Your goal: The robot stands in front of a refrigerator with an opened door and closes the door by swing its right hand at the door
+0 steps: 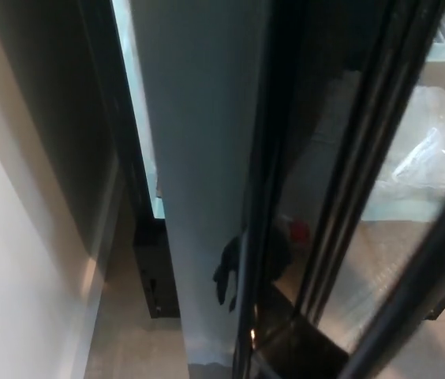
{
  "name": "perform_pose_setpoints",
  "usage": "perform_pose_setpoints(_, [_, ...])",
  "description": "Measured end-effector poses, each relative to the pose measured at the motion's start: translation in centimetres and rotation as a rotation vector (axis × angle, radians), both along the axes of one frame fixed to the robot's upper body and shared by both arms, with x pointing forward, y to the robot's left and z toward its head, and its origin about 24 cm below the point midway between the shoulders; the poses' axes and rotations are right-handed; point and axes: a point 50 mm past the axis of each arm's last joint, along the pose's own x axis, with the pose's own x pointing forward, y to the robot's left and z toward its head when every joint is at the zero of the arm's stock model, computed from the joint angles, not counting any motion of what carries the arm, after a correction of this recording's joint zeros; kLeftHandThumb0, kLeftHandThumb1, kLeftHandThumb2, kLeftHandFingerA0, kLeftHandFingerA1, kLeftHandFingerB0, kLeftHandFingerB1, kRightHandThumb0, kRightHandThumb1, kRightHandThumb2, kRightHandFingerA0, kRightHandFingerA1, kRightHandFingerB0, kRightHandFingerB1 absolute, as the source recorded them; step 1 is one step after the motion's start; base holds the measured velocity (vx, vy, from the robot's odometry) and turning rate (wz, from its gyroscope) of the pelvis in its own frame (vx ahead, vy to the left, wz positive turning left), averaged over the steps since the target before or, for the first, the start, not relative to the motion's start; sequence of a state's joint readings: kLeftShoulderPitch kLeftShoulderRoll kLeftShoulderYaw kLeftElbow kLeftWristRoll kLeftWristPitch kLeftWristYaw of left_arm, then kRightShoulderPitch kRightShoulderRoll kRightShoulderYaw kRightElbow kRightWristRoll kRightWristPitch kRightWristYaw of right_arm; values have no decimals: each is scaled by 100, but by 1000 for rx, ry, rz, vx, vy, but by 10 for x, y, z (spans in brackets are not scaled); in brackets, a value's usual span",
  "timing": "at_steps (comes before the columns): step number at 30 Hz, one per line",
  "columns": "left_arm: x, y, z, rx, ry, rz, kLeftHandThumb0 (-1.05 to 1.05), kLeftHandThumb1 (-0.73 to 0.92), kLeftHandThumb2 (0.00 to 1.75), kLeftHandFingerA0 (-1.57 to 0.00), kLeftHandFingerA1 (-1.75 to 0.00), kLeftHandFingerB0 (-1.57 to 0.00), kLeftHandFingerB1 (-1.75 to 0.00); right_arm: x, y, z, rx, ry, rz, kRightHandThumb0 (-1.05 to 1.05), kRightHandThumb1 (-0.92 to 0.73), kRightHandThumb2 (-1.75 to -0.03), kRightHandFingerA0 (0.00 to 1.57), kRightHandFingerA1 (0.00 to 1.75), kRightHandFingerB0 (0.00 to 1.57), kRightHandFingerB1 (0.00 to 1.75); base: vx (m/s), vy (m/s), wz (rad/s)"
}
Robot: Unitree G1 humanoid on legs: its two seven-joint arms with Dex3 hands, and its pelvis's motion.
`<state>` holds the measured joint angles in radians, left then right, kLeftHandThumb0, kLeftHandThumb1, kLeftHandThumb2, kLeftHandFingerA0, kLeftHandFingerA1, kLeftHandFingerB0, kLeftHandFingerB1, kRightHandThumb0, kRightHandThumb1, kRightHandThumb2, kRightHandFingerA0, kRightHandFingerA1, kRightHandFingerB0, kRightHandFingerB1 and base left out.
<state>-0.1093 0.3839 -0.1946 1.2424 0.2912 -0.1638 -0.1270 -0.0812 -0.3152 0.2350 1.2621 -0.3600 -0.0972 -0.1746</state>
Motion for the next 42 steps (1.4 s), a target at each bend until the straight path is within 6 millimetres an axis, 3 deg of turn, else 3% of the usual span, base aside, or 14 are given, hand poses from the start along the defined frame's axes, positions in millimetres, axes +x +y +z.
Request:
perform_pose_setpoints(1, [0,0,0,0,2,-3,-44,75,62,-45,-38,-35,-34,0,0,0,-1,-1,1,-58,-63,-96,38,51,38,50,0,0,0])
perform_pose_setpoints(6, [-3,0,-1,-6,7,-14,-43,76,62,-44,-37,-37,-34,-3,9,2,7,-93,64,-61,-67,-98,37,51,37,49,0,0,0])
perform_pose_setpoints(7, [-3,0,-1,-7,6,-14,-45,73,62,-48,-39,-37,-34,-2,12,3,14,-116,76,-53,-78,-63,47,37,45,36,0,0,0])
perform_pose_setpoints(12, [0,-1,0,-7,-1,-15,-44,74,62,-48,-38,-37,-34,-1,29,13,61,-246,133,-49,-73,-62,55,38,52,37,0,0,0])
perform_pose_setpoints(13, [0,-1,0,-7,-1,-15,-45,76,62,-46,-37,-38,-34,-1,31,14,66,-259,139,-47,-68,-61,81,47,74,47,0,0,0])
perform_pose_setpoints(20, [1,-1,0,-8,-4,-17,-46,75,63,-46,-38,-37,-34,0,60,38,164,-466,174,-32,-59,-57,82,64,82,60,0,0,0])
perform_pose_setpoints(26, [1,-1,0,-8,-4,-17,-47,74,63,-47,-39,-38,-35,4,84,61,250,-629,181,-36,-67,-60,57,71,63,57,0,0,0])
perform_pose_setpoints(27, [1,-1,0,-8,-4,-17,-44,60,94,-39,-55,-26,-47,8,87,71,263,-690,178,-38,-61,-59,26,106,21,72,0,0,0])
perform_pose_setpoints(31, [1,-1,0,-8,-4,-18,-45,60,94,-39,-55,-26,-47,14,89,95,277,-819,180,-77,-85,-66,40,49,39,42,0,0,0])
perform_pose_setpoints(33, [1,-1,0,-8,-3,-17,-45,60,94,-39,-55,-26,-47,17,91,117,291,-919,204,-77,-85,-66,40,49,39,42,0,0,0])
perform_pose_setpoints(34, [1,-1,0,-8,-3,-17,-46,73,62,-47,-38,-38,-34,18,91,120,293,-937,208,-81,-87,-67,26,59,34,48,0,0,0])
perform_pose_setpoints(38, [1,-1,0,-8,-4,-17,-46,73,62,-47,-38,-38,-34,28,99,147,313,-1085,223,-81,-87,-67,26,59,34,48,0,0,0])
perform_pose_setpoints(39, [1,-1,0,-8,-4,-17,-45,74,62,-46,-38,-37,-34,31,108,158,341,-1147,234,-88,-82,-129,29,61,34,56,0,0,0])
perform_pose_setpoints(42, [1,-1,0,-8,-3,-17,-46,75,62,-46,-37,-38,-34,38,123,184,393,-1291,263,-85,-84,-131,25,61,30,57,0,0,0])
